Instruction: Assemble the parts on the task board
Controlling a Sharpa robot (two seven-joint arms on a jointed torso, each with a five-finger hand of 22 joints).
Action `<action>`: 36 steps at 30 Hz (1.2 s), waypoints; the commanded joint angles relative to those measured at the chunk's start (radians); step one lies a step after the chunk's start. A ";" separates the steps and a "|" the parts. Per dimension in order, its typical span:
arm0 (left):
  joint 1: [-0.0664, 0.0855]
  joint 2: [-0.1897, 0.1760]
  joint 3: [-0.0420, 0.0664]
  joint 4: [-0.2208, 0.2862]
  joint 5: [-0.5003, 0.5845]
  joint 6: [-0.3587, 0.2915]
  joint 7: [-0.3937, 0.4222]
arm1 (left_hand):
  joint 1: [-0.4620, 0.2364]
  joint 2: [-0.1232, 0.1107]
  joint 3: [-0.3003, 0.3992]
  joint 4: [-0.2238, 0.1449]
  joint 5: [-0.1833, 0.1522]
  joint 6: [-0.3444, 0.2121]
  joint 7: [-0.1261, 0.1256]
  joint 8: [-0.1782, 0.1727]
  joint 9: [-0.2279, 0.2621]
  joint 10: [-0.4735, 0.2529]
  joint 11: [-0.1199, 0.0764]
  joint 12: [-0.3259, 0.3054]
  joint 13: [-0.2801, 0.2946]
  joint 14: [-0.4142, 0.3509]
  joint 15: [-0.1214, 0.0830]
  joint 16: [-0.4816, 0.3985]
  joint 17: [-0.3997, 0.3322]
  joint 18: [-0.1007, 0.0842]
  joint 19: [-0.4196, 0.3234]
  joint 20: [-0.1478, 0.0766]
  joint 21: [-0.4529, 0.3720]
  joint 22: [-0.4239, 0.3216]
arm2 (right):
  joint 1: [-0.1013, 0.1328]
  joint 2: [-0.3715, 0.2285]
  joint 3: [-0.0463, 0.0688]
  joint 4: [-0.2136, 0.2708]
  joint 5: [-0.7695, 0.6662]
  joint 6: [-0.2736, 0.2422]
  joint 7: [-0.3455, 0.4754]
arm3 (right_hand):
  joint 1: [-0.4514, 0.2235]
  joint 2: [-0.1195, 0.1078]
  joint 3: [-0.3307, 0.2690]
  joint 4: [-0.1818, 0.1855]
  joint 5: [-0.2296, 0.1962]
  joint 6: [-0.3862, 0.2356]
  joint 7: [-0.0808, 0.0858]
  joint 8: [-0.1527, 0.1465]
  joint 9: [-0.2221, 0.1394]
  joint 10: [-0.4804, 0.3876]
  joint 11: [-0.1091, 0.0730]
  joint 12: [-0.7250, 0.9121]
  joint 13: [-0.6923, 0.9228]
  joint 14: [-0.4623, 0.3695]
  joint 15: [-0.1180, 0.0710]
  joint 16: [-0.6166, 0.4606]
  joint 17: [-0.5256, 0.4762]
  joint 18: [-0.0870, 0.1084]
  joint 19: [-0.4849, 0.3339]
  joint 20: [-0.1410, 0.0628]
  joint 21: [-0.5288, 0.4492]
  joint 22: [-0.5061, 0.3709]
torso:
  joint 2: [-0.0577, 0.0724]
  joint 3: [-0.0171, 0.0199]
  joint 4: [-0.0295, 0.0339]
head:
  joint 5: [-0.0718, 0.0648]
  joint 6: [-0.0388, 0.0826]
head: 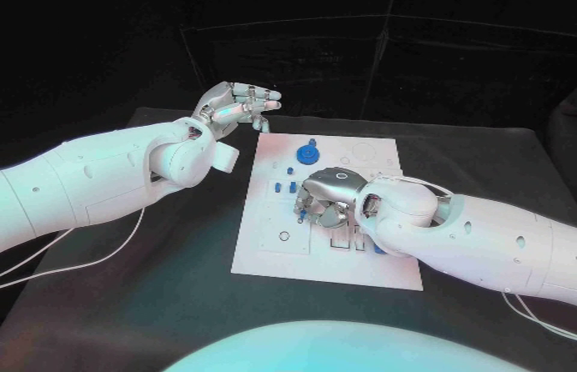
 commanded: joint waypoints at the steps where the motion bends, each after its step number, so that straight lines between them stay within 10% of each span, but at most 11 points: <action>1: 0.002 0.002 0.001 -0.001 0.004 0.013 0.002 | 0.006 0.008 -0.006 0.002 0.005 -0.001 0.003 0.006 0.000 -0.002 0.000 0.004 0.001 -0.005 0.002 -0.003 -0.001 0.014 -0.007 0.002 -0.005 -0.001 | 0.000 0.003 0.000 0.000 -0.015 0.022 0.002 | -0.012 -0.001 0.007 0.000 0.006 -0.005 0.005 -0.003 0.000 0.001 0.002 -0.004 0.000 0.025 -0.001 0.005 -0.003 -0.015 0.000 0.003 0.004 -0.002 | 0.000 0.0001 0.0005 | -0.003 -0.001; 36: 0.002 0.001 0.001 -0.012 0.004 0.012 0.000 | 0.006 0.008 -0.007 0.002 0.005 -0.001 0.003 0.006 0.000 -0.003 0.001 0.005 0.000 -0.006 0.002 -0.003 -0.001 0.014 -0.008 0.002 -0.006 -0.001 | -0.005 0.011 0.000 0.003 -0.017 0.004 0.017 | -0.013 0.000 0.009 -0.002 0.010 -0.004 0.005 -0.002 0.000 0.002 0.002 -0.004 0.000 0.024 -0.001 0.006 -0.003 -0.015 0.000 0.003 0.004 -0.001 | 0.000 -0.0003 0.0003 | -0.004 -0.007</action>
